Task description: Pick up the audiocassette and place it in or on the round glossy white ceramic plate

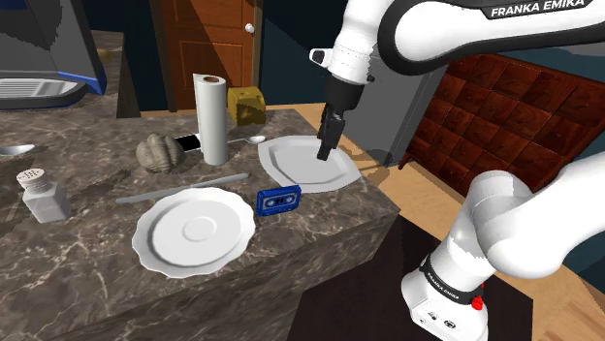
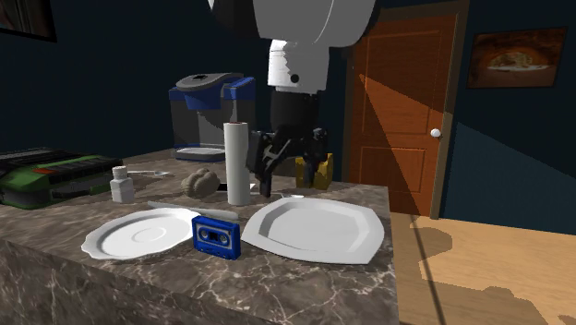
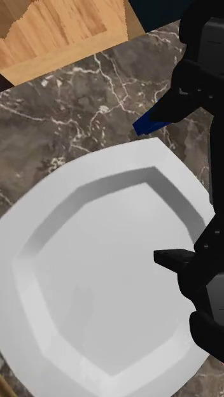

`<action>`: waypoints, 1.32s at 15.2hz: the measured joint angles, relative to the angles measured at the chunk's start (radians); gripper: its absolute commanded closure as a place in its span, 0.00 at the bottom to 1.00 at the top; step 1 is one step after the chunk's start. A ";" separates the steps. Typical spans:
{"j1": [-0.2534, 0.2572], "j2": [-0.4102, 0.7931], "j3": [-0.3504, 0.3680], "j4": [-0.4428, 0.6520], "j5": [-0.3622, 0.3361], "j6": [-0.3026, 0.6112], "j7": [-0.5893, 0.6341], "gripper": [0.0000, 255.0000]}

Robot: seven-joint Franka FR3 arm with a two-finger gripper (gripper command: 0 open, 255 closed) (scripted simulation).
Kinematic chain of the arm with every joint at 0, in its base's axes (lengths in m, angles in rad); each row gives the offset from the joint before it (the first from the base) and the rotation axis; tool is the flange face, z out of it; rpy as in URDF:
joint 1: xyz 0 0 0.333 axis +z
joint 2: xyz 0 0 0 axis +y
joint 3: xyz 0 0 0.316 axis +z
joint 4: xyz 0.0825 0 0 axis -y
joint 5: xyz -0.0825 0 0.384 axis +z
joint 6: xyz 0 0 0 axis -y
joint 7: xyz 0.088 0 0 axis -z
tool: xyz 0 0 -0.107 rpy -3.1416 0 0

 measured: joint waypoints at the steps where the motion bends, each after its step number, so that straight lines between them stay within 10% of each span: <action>1: 0.021 0.015 0.000 -0.003 0.010 0.026 -0.035 0.00; 9: 0.197 0.106 0.013 -0.056 0.104 0.222 -0.306 0.00; 20: 0.223 0.188 0.020 -0.105 0.130 0.359 -0.344 0.00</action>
